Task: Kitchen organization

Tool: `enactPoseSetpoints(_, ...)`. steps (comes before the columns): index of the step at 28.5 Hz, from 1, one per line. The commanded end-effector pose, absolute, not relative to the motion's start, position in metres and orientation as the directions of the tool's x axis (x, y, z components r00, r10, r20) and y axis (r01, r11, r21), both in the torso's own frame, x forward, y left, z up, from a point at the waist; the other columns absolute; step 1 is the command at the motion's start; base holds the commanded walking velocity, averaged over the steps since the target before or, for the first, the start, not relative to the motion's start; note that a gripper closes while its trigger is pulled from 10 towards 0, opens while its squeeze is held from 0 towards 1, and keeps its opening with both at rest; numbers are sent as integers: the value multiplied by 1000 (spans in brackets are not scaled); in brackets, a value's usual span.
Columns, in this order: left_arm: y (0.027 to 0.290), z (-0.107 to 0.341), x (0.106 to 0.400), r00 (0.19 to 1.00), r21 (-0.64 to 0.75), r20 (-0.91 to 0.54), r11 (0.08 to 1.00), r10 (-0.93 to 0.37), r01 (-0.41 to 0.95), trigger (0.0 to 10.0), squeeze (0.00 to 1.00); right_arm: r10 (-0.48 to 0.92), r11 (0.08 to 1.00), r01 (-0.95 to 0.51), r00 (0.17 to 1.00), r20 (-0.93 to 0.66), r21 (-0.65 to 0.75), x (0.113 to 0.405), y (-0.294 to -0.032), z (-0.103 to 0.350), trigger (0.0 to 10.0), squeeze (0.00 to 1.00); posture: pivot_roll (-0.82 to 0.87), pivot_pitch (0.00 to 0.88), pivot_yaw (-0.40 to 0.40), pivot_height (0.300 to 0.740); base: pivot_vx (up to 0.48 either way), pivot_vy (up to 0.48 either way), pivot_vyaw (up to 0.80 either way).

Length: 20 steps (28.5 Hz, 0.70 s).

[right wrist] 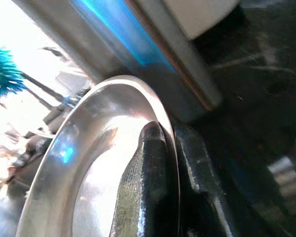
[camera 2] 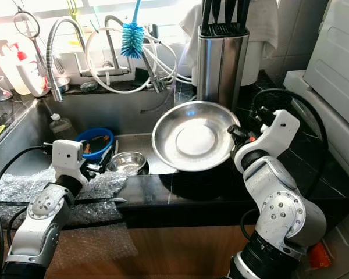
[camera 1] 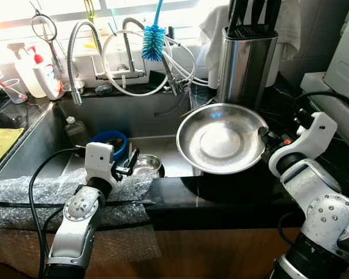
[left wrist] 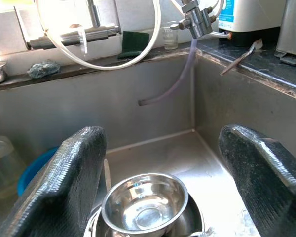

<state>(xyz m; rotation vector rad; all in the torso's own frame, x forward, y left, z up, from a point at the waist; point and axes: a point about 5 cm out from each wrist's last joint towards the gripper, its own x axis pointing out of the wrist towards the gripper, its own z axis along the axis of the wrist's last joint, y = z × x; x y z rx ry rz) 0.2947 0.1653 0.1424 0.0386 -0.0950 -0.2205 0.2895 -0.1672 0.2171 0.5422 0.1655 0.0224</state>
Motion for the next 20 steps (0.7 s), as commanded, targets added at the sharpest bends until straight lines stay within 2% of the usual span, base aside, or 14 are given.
enactPoseSetpoints(1, 170, 144, 299, 978, 40, 90, 982, -189, 186, 10000, 0, 156, 841, -112, 987, -40, 529, 298, -144, 238, 10000, 0, -116, 0, 79, 740, 0, 0, 0)
enactPoseSetpoints(4, 172, 145, 300, 981, 19, 90, 985, -172, 171, 10000, 0, 190, 869, -177, 982, 18, 461, 301, -137, 243, 10000, 0, -116, 0, 80, 740, 0, 0, 0)
enactPoseSetpoints(5, 172, 146, 301, 983, -15, 93, 987, -158, 160, 10000, 0, 224, 887, -231, 972, 67, 399, 304, -129, 246, 10000, 0, -104, 0, 76, 740, 0, 0, 0)
enactPoseSetpoints(10, 174, 148, 301, 986, -63, 94, 988, -137, 144, 10000, 0, 247, 892, -270, 963, 109, 363, 306, -124, 246, 10000, 0, -99, 0, 72, 740, 0, 0, 0)
enactPoseSetpoints(13, 177, 149, 302, 988, -102, 93, 986, -119, 129, 10000, 0, 240, 899, -267, 963, 121, 346, 307, -124, 245, 10000, 0, -93, 0, 70, 740, 0, 0, 0)
enactPoseSetpoints(20, 189, 149, 304, 992, -297, 66, 947, -105, 120, 10000, 0, 151, 951, -195, 970, 189, 241, 311, -137, 245, 10000, 0, -96, 0, 80, 740, 0, 0, 0)
